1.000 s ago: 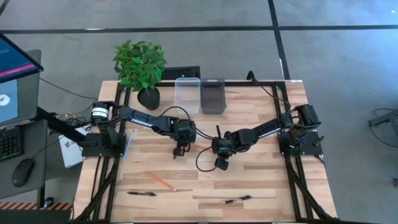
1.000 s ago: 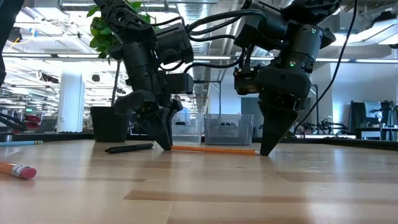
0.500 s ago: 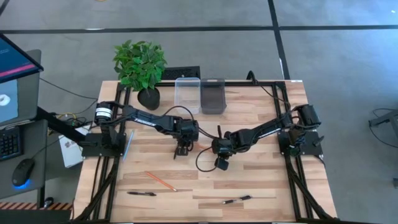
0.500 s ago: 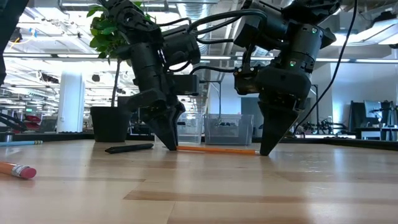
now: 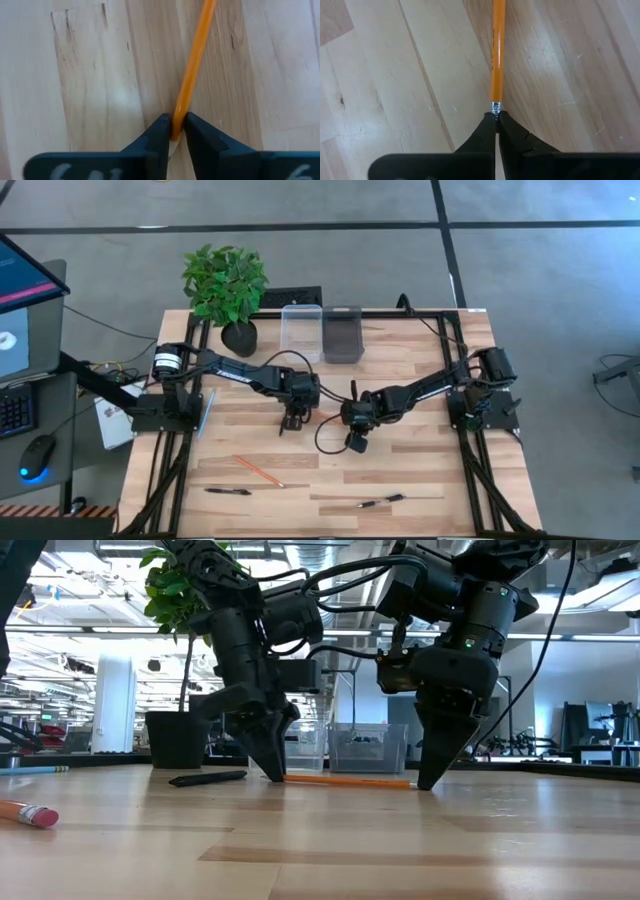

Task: Sort pens & pencils
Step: Put the top orange pencil into the transparent bin, then put the bottom right black pen into the black bin

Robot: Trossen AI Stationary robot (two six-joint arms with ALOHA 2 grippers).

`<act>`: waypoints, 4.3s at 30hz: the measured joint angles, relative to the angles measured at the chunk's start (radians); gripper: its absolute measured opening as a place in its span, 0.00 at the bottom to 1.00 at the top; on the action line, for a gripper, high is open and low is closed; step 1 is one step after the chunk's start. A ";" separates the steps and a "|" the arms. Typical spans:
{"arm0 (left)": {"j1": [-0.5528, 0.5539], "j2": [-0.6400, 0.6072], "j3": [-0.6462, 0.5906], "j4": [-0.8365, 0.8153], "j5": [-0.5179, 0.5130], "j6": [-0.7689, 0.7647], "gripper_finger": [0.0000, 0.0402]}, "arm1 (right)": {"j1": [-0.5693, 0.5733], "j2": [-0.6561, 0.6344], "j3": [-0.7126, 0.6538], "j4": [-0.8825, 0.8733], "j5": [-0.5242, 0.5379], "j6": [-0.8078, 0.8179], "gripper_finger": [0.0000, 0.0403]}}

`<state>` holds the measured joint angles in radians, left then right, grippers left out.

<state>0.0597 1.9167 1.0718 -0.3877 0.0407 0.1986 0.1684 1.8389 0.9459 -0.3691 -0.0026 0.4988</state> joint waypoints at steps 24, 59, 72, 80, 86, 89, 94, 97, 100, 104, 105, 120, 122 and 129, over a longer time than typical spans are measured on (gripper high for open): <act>-0.001 0.000 0.000 0.008 0.001 0.082 0.01 | -0.003 -0.035 -0.010 0.012 0.076 -0.002 0.22; 0.017 -0.153 0.095 -0.052 -0.328 -0.079 0.00 | -0.022 -0.347 -0.277 -0.427 0.527 0.438 0.34; 0.205 -0.316 0.101 -0.091 -0.490 -0.289 0.00 | -0.027 -0.347 -0.344 -0.423 0.533 0.468 0.34; 0.325 -0.293 0.102 -0.083 -0.443 -0.464 0.00 | -0.027 -0.347 -0.344 -0.342 0.556 0.339 0.33; 0.332 -0.293 0.102 -0.080 -0.384 -0.548 0.00 | -0.027 -0.347 -0.344 -0.329 0.578 0.312 0.33; 0.325 -0.293 0.102 -0.108 -0.391 -0.582 0.00 | -0.027 -0.347 -0.344 -0.329 0.584 0.305 0.33; 0.317 -0.262 0.102 -0.166 -0.393 -0.615 0.00 | -0.027 -0.347 -0.344 -0.327 0.584 0.304 0.33; 0.316 -0.207 0.101 -0.153 -0.390 -0.615 0.00 | -0.027 -0.347 -0.344 -0.323 0.584 0.304 0.33; 0.326 -0.153 0.101 -0.141 -0.385 -0.608 0.00 | -0.025 -0.347 -0.344 -0.322 0.584 0.303 0.33; 0.343 -0.129 0.101 -0.148 -0.381 -0.639 0.00 | -0.025 -0.347 -0.344 -0.322 0.583 0.301 0.33; 0.346 -0.129 0.100 -0.153 -0.381 -0.647 0.00 | -0.025 -0.347 -0.344 -0.322 0.583 0.301 0.33; 0.358 -0.136 0.101 -0.134 -0.381 -0.644 0.00 | -0.026 -0.347 -0.344 -0.318 0.582 0.277 0.33; 0.351 -0.141 0.108 -0.144 -0.382 -0.609 0.00 | -0.026 -0.347 -0.344 -0.318 0.582 0.277 0.33; 0.273 -0.231 0.128 -0.141 -0.385 -0.476 0.00 | -0.026 -0.347 -0.344 -0.317 0.583 0.277 0.33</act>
<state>0.3326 1.6861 1.1999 -0.5289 -0.3447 -0.2773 0.1421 1.4918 0.6022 -0.6865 0.5800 0.7761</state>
